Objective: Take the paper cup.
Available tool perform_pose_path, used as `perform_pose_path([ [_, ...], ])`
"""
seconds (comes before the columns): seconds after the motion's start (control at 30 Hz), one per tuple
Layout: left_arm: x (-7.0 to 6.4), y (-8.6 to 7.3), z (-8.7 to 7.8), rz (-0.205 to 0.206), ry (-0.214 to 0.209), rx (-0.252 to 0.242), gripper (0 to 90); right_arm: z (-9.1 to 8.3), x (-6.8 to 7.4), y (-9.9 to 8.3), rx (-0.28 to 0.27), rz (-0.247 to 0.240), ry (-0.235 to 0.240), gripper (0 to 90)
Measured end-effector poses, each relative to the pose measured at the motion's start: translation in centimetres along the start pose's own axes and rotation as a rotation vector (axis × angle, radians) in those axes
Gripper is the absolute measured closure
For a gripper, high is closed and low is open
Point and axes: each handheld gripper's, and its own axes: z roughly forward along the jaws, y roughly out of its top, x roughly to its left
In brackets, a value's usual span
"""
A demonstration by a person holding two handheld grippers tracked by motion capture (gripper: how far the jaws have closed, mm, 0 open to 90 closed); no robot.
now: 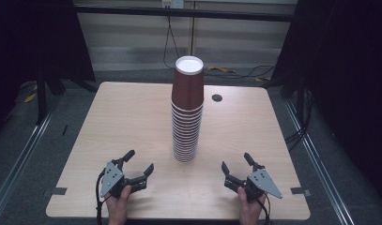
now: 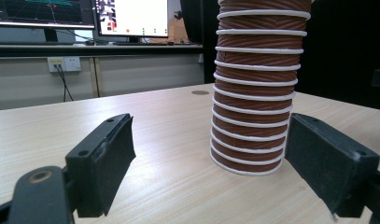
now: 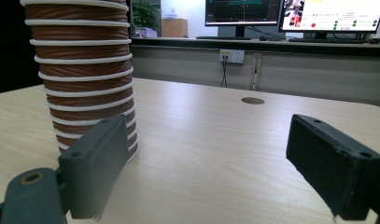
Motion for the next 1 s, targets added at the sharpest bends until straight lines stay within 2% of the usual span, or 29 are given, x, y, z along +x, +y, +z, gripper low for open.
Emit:
perform_pose_path([
  [0.13,0.0,0.0,0.0,0.0,0.001,-0.001,15.7,0.4,0.1,0.2,0.043,-0.008,0.007,12.7],
  [0.17,0.0,0.0,0.0,0.001,-0.002,-0.001,15.7,0.4,0.0,0.2,0.043,-0.005,0.023,12.6],
  [0.33,0.0,0.0,0.0,-0.001,0.0,0.0,15.7,0.3,-0.2,0.1,0.03,0.015,0.024,12.5],
  [0.43,0.0,0.0,0.0,0.001,-0.003,-0.002,15.6,0.2,-0.5,0.1,0.017,0.045,0.036,12.6],
  [0.57,0.0,0.0,0.0,0.0,-0.008,-0.001,15.6,0.3,-0.4,0.1,0.014,0.03,0.047,12.9],
  [0.6,0.0,0.0,0.0,0.001,-0.009,-0.001,15.6,0.4,-0.3,0.1,0.015,0.027,0.035,12.9],
  [0.7,0.0,0.0,0.0,0.0,-0.013,-0.006,15.6,0.6,-0.2,0.2,0.024,0.035,0.037,12.9],
  [0.77,0.0,0.0,0.0,0.0,-0.018,-0.007,15.6,0.7,-0.2,0.4,0.021,0.045,0.057,13.0],
  [0.8,0.0,0.0,0.0,0.0,-0.019,-0.007,15.7,0.8,-0.1,0.8,0.042,0.046,0.073,13.0],
  [0.97,0.0,0.0,0.0,0.005,-0.021,-0.007,15.7,1.0,0.2,1.5,0.034,0.044,0.096,13.1],
  [1.0,0.0,0.0,0.0,0.004,-0.022,-0.003,15.7,1.1,0.4,2.1,0.04,0.064,0.127,13.3],
])
